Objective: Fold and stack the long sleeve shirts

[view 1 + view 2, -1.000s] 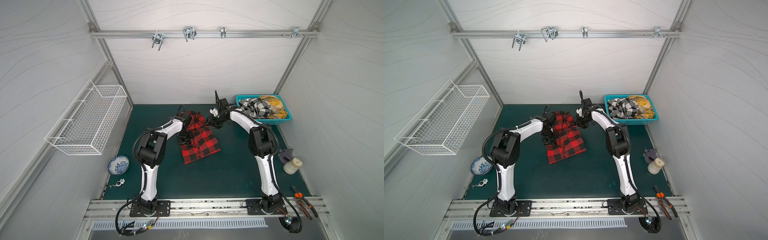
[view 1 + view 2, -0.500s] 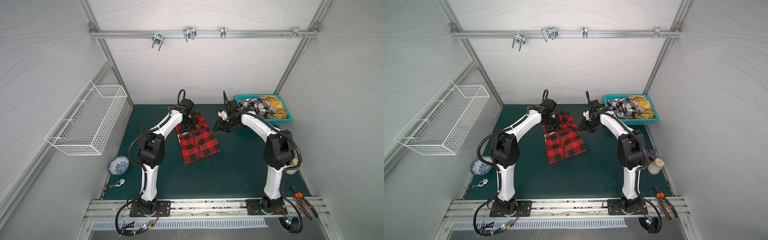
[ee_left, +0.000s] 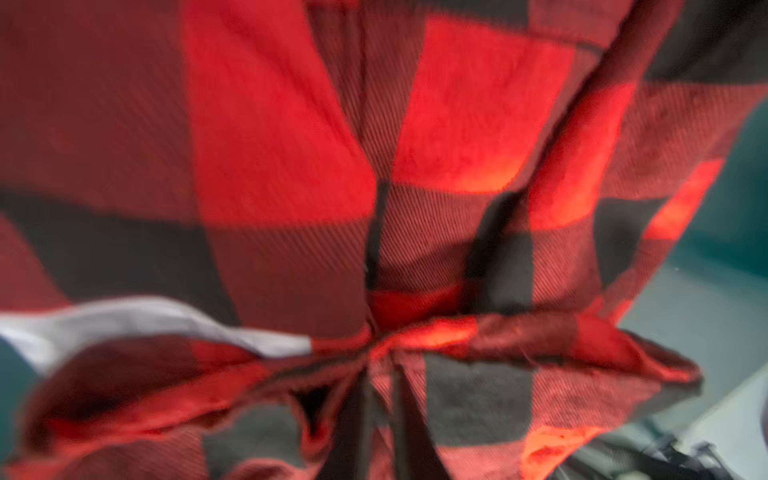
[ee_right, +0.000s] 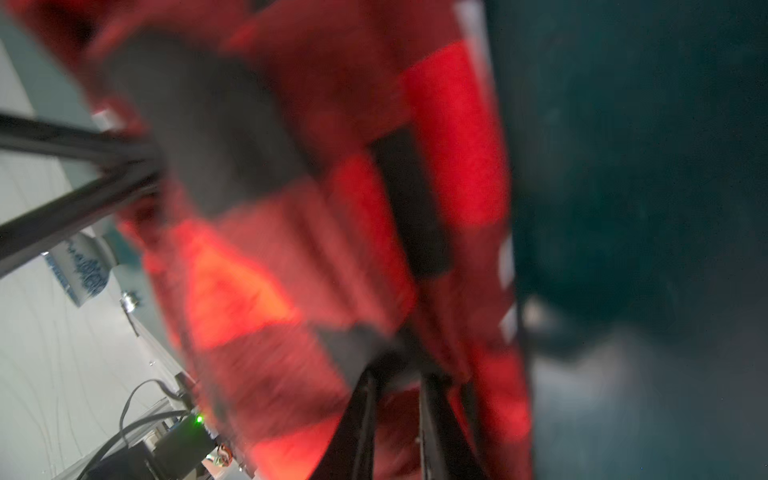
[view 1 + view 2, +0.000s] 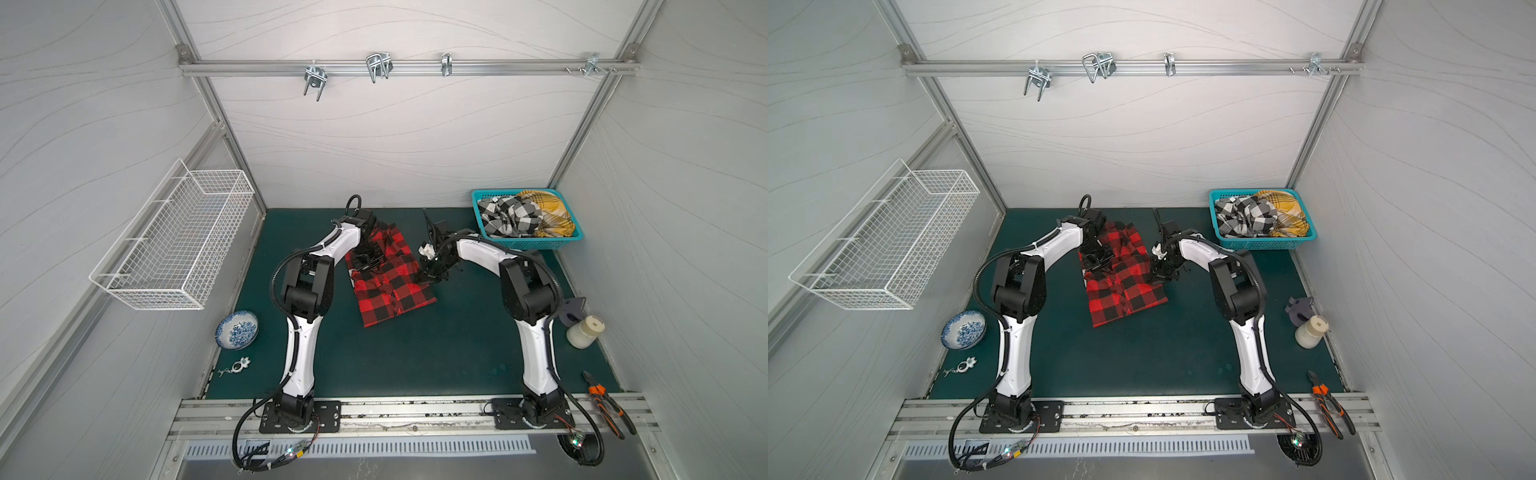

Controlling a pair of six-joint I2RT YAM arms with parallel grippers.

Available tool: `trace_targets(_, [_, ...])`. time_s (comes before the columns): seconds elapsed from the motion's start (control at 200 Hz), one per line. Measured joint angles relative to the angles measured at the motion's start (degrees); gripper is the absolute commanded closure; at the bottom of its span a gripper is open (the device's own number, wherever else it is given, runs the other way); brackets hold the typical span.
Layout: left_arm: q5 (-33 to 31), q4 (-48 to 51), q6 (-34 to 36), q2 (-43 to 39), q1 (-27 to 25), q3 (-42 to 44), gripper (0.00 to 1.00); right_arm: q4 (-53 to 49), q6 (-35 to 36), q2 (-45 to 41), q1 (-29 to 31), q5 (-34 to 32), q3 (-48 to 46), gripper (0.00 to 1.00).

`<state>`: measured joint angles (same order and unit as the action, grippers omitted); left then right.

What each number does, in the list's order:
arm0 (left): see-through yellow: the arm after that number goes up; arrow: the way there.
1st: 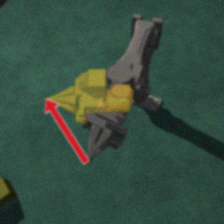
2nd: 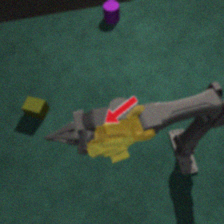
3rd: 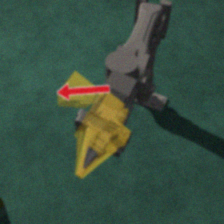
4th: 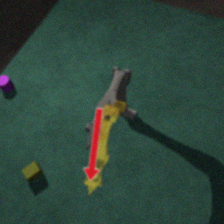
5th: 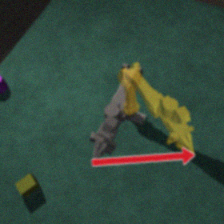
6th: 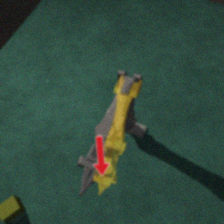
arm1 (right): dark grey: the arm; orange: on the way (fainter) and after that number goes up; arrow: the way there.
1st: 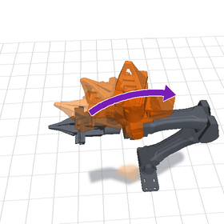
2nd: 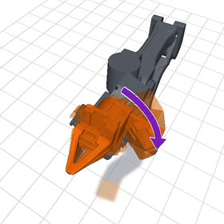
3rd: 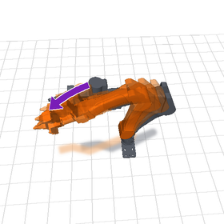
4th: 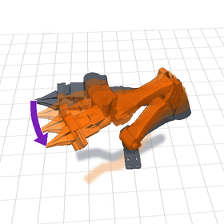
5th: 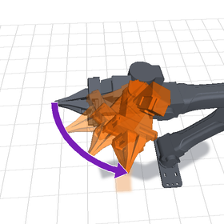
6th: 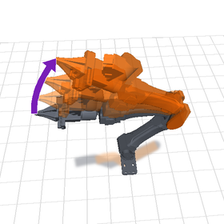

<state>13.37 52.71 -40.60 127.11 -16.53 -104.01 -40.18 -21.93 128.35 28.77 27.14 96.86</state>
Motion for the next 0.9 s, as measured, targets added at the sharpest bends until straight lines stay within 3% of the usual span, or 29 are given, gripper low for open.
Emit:
trace_targets(0.165, [-1.44,0.50,0.17,-1.55,-1.07,-0.35,0.72,-0.22,-0.76,3.43,0.44,2.14,5.16,0.67])
trace_targets(0.46, [-2.75,-1.42,0.31,-7.37,-6.10,8.96,0.79,-1.16,-1.11,-1.86,1.92,-0.61,0.04,0.54])
trace_targets(0.605, [-3.08,-1.92,0.59,-7.39,-3.39,13.22,0.75,-5.03,-0.96,-6.10,2.08,-3.06,0.79,0.53])
trace_targets(0.74, [-3.04,-2.14,1.75,-7.39,-2.16,13.11,0.79,-6.69,-0.72,-8.46,2.34,-3.98,2.62,0.52])
trace_targets(0.9, [-1.60,-3.30,2.49,-8.41,-2.38,14.38,0.76,-7.56,-0.68,-8.35,2.82,-2.91,4.94,0.63])
